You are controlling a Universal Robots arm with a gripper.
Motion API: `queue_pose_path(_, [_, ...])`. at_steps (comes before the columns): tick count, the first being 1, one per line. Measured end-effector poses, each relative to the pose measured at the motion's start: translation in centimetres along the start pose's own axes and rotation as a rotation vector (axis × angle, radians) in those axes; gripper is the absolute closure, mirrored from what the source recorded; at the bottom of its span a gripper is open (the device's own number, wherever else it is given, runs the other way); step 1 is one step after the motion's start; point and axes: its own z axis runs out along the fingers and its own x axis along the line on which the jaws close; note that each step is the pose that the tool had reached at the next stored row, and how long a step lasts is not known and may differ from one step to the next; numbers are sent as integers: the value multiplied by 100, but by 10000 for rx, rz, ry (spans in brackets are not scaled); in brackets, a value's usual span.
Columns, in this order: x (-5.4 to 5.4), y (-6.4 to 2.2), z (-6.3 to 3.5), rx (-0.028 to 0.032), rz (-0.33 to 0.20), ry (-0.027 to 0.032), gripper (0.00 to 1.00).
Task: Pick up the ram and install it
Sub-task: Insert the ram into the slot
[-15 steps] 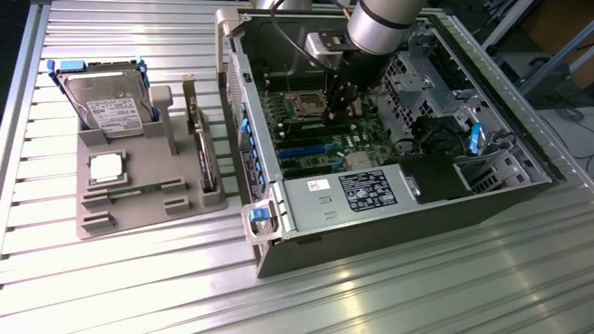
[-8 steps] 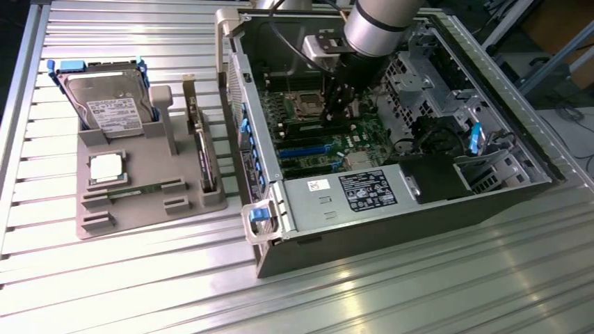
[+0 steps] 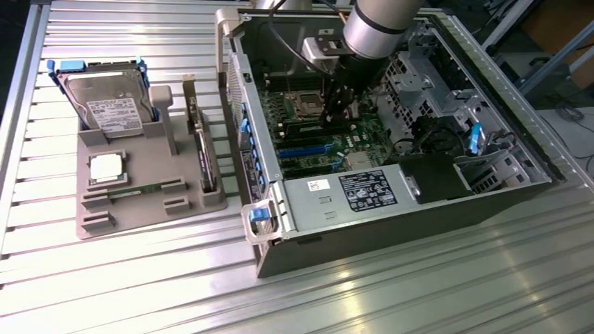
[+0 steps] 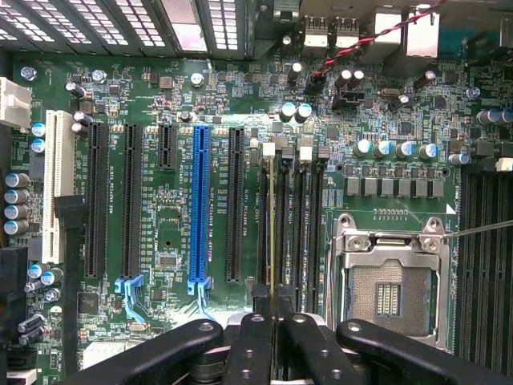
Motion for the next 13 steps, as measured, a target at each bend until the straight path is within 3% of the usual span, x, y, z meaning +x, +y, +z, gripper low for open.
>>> queue_pose_path(13, [3, 3, -75, 1, 19, -2, 88])
